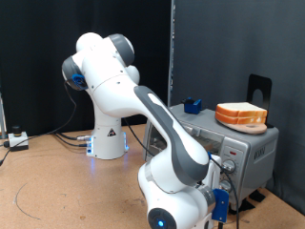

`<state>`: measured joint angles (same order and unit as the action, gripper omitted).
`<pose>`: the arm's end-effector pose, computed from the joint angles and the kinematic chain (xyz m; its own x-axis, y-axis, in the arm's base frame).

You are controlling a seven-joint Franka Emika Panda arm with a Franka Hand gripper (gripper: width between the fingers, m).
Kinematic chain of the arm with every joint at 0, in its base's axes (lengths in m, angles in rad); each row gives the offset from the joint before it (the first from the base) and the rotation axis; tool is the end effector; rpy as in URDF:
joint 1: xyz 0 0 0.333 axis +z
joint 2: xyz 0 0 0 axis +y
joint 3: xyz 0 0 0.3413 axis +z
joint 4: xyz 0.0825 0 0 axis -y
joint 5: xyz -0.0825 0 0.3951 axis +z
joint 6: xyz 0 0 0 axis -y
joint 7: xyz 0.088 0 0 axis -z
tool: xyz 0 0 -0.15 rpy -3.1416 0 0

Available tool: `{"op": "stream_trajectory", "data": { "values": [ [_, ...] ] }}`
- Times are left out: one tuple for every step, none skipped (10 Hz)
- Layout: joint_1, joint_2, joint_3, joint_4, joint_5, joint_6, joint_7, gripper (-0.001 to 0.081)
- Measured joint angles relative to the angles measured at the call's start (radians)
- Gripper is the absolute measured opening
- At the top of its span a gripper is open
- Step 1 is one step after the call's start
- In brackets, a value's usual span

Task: Make a piece of toast with the oven

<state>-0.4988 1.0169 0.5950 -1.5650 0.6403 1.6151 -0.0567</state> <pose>0.6156 0.1122 0.1343 0.7074 0.2689 -0.6536 -0.5147 -0.4377 -0.7372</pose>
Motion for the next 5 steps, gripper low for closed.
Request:
{"op": "stream_trajectory", "data": {
  "values": [
    [-0.002,-0.001,0.002,-0.002,0.002,0.007,-0.007,0.0807],
    [-0.003,-0.001,0.004,-0.004,0.004,0.01,-0.008,0.0807],
    [-0.004,-0.001,0.006,-0.004,0.007,0.01,-0.008,0.0807],
    [-0.006,-0.002,0.009,-0.004,0.013,0.011,-0.01,0.071],
    [-0.007,-0.005,0.013,-0.004,0.015,0.011,-0.01,0.0577]
  ]
}}
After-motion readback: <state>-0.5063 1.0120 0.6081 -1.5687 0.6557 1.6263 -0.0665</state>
